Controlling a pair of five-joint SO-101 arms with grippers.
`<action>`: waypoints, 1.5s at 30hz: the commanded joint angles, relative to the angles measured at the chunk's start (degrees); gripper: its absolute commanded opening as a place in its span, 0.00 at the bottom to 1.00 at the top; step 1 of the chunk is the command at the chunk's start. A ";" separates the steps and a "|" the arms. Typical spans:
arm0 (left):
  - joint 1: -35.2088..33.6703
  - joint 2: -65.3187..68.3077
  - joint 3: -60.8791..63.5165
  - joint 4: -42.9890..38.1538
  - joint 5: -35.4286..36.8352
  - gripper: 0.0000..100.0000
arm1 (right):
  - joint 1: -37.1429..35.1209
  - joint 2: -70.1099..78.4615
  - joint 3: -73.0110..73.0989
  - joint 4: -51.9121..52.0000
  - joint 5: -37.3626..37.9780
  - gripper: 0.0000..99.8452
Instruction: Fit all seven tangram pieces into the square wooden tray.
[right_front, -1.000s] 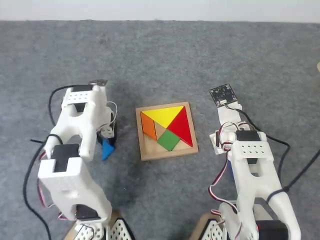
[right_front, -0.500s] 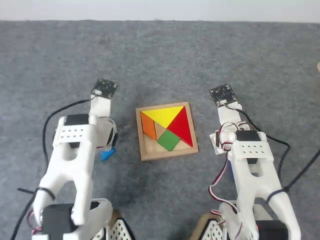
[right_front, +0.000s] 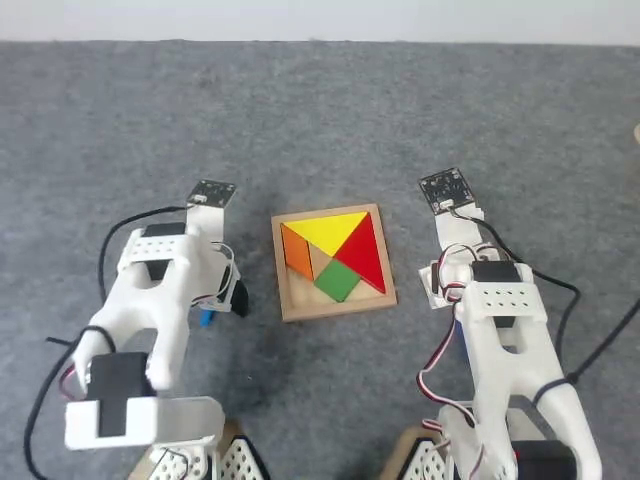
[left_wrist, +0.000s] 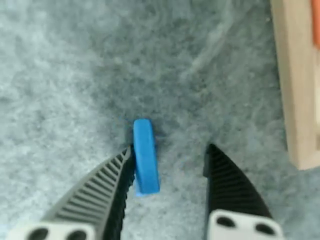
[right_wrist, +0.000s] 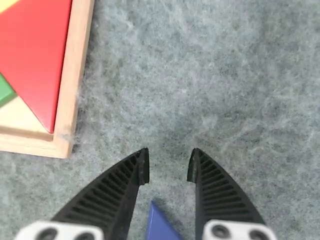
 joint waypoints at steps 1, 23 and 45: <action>0.09 -0.26 -1.36 -0.79 0.97 0.17 | 0.13 -0.22 -0.26 -1.01 -0.18 0.14; 7.91 -0.26 -25.27 17.85 -7.30 0.01 | 0.66 -0.40 -0.26 -1.19 -0.53 0.14; 44.84 20.04 -37.67 10.55 -19.60 0.01 | 30.46 -25.45 6.68 4.09 -5.63 0.15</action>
